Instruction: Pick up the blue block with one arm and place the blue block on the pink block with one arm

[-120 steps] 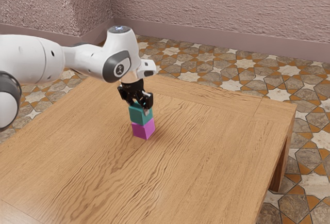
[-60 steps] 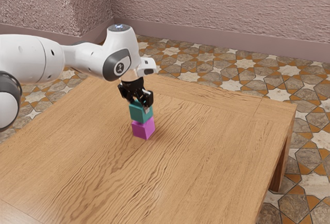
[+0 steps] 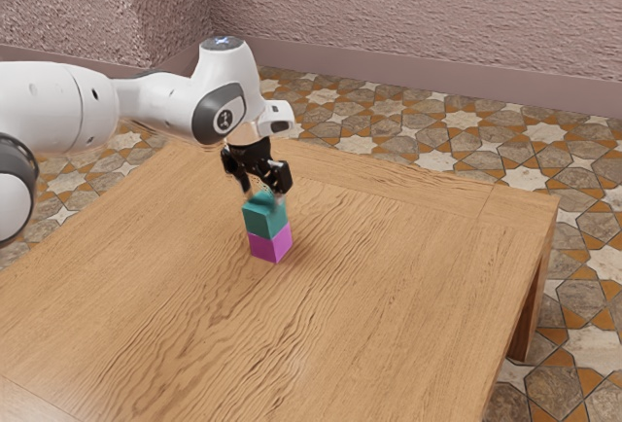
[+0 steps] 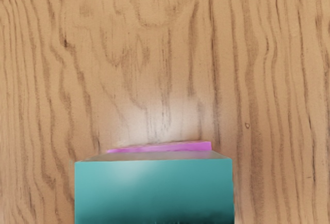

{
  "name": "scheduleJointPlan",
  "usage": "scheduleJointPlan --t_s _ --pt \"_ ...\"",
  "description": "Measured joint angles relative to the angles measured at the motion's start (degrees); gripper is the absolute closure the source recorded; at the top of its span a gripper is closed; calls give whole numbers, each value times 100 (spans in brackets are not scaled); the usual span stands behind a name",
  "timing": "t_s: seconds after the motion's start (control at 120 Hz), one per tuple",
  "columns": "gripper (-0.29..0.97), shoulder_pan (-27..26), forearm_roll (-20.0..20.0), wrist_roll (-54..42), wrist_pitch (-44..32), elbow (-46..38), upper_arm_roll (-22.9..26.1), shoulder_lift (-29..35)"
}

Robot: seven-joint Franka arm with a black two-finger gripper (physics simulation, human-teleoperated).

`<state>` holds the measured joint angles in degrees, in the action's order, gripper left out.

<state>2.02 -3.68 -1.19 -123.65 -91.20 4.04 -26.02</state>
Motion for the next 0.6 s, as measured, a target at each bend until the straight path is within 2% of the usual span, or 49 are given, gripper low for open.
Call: scheduleJointPlan --t_s 0.233,0.6 --pt "2 1 111 25 770 192 -5 446" --pt "0 0 241 64 1151 294 -51 566"
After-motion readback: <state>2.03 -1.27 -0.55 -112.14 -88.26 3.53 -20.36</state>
